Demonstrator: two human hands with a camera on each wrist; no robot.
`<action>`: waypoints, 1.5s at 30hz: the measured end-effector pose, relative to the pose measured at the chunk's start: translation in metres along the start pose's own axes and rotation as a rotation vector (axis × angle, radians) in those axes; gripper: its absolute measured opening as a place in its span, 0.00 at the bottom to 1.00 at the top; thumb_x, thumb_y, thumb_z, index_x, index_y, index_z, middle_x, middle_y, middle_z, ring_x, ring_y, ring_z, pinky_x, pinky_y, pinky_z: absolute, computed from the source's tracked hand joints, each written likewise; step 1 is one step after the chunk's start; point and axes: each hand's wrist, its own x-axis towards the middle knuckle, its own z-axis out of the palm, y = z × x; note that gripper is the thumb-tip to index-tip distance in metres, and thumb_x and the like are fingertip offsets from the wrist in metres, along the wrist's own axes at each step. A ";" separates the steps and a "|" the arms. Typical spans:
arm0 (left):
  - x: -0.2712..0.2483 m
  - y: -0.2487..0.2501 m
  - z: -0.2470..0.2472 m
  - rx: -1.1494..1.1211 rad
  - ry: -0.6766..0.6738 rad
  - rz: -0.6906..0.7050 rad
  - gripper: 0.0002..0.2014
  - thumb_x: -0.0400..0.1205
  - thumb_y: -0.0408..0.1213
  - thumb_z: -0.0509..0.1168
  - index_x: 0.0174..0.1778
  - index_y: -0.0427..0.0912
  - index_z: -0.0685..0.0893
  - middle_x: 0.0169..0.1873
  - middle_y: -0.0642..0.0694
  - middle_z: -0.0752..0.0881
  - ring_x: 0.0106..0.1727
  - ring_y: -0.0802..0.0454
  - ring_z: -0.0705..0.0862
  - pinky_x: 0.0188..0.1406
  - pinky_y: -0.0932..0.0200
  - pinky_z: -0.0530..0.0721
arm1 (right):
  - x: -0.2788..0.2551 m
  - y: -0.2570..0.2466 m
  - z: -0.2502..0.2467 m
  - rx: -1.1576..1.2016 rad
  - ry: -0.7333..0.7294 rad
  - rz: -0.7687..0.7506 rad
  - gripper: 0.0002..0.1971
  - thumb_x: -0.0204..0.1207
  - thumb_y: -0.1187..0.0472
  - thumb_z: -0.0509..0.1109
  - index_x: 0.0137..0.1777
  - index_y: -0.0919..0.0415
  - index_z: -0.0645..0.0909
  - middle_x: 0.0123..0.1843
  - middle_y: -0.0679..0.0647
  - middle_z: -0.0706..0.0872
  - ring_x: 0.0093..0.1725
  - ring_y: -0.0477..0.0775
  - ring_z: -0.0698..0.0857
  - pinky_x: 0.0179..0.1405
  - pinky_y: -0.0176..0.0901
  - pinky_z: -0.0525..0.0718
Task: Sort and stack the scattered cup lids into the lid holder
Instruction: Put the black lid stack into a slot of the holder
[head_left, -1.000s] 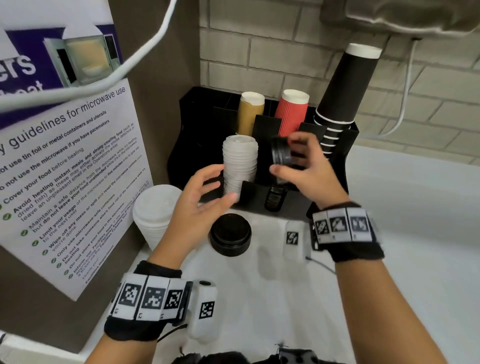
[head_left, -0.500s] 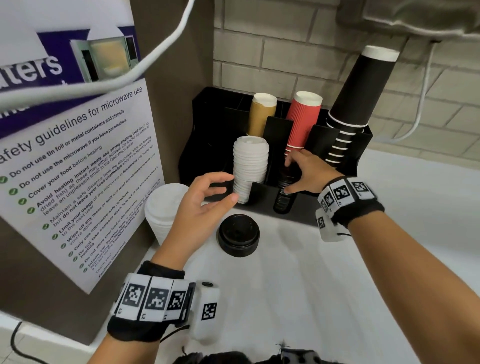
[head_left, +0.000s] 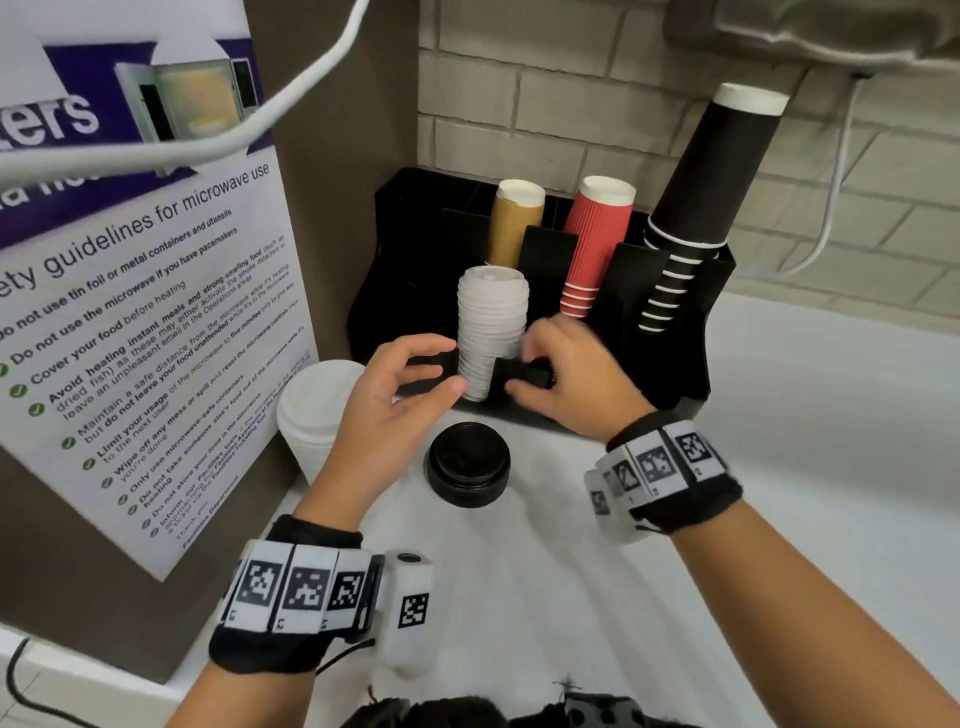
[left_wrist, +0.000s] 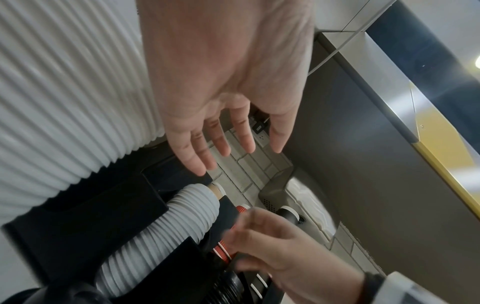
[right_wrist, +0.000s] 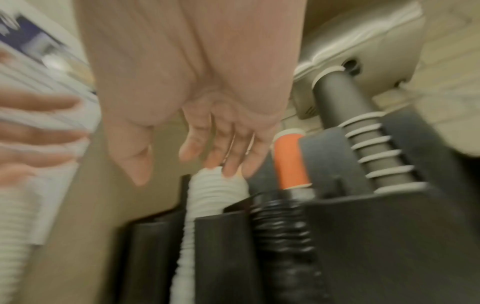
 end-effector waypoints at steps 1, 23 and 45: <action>0.001 0.000 0.001 -0.003 0.005 0.003 0.14 0.78 0.41 0.72 0.57 0.60 0.82 0.64 0.52 0.82 0.61 0.61 0.83 0.52 0.74 0.79 | -0.001 -0.011 0.007 0.055 -0.145 -0.013 0.18 0.68 0.54 0.79 0.50 0.62 0.79 0.50 0.55 0.78 0.50 0.54 0.77 0.52 0.52 0.78; 0.002 -0.002 0.007 -0.018 0.011 0.033 0.15 0.79 0.37 0.72 0.59 0.56 0.82 0.65 0.47 0.81 0.62 0.58 0.82 0.52 0.71 0.81 | -0.001 -0.015 0.040 0.312 -0.485 0.198 0.39 0.61 0.54 0.82 0.71 0.42 0.67 0.60 0.53 0.74 0.60 0.55 0.77 0.58 0.49 0.82; 0.001 -0.004 0.018 -0.033 -0.258 -0.096 0.49 0.62 0.43 0.81 0.78 0.67 0.67 0.76 0.59 0.73 0.73 0.57 0.78 0.72 0.49 0.79 | -0.031 -0.034 -0.020 0.937 -0.169 0.203 0.32 0.64 0.62 0.82 0.68 0.49 0.75 0.58 0.50 0.85 0.57 0.46 0.86 0.53 0.40 0.85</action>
